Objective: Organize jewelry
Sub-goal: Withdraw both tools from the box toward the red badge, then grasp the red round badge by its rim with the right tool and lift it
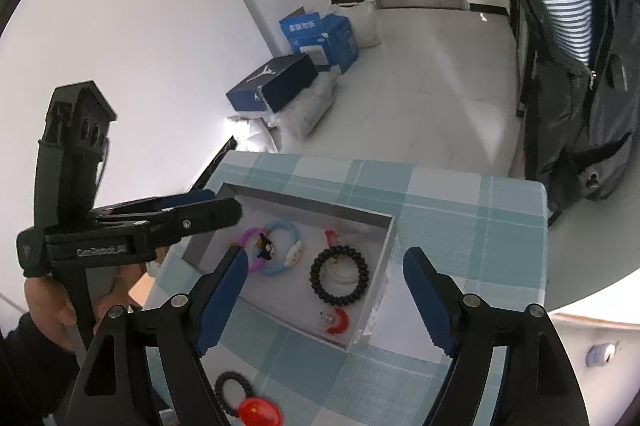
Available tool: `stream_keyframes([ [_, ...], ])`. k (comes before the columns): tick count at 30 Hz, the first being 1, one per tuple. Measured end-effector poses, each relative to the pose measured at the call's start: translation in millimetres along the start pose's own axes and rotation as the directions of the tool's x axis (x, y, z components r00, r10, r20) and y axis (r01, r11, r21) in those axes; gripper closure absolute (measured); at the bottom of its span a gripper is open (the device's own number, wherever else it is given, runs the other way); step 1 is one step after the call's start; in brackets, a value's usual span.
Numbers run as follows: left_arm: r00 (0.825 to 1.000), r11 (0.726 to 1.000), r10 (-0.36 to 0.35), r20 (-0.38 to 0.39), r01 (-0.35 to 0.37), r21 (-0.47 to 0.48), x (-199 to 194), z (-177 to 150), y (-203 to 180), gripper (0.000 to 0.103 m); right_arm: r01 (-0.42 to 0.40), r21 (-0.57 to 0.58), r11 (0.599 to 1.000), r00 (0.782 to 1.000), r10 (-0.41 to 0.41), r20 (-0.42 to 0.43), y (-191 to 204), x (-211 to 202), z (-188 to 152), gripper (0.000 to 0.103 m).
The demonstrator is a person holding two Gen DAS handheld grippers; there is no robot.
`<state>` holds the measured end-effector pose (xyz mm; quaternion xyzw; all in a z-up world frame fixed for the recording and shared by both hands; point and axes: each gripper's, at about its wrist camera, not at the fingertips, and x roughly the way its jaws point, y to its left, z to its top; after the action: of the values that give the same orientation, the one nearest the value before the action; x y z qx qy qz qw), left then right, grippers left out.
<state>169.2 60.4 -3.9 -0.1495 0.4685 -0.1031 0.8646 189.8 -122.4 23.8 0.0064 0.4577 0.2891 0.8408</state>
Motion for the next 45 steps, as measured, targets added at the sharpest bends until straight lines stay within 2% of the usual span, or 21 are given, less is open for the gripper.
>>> stream_keyframes([
  [6,0.993,0.995,0.097,0.072,-0.096,-0.023,-23.2,-14.4,4.6,0.032,-0.023,0.020,1.000,0.998,0.022,0.063,3.3,-20.0,-6.2,0.023],
  [12,0.969,0.981,0.196,0.148,-0.195,-0.023,-42.5,-33.1,-5.2,0.032,-0.046,0.027,0.999,0.993,0.042,0.114,9.2,-40.0,-20.4,0.021],
  [16,0.960,0.976,0.214,0.179,-0.219,0.005,-50.4,-44.1,-14.5,0.031,-0.055,0.024,0.998,0.988,0.050,0.148,13.6,-54.3,-32.2,0.019],
  [18,0.962,0.976,0.210,0.175,-0.216,0.015,-51.3,-53.1,-19.6,0.025,-0.059,0.026,0.998,0.985,0.054,0.163,15.2,-59.7,-38.4,0.017],
  [21,0.961,0.975,0.212,0.178,-0.221,0.029,-53.4,-66.5,-27.2,0.024,-0.058,0.029,0.998,0.983,0.052,0.174,18.1,-64.3,-49.1,0.015],
  [31,0.971,0.974,0.209,0.119,-0.217,0.060,-49.6,-107.9,-40.8,0.024,-0.023,0.003,1.000,0.993,0.022,0.120,33.7,-56.9,-86.5,0.009],
  [40,0.968,0.970,0.244,0.067,-0.244,-0.004,-48.7,-136.8,-18.8,0.024,0.002,-0.036,0.999,1.000,-0.002,0.008,41.2,-31.4,-113.6,0.008],
  [45,0.968,0.968,0.249,0.034,-0.250,0.000,-42.7,-147.0,-12.9,0.023,0.000,-0.090,0.996,0.999,-0.005,-0.049,54.9,-11.5,-128.7,0.008],
])
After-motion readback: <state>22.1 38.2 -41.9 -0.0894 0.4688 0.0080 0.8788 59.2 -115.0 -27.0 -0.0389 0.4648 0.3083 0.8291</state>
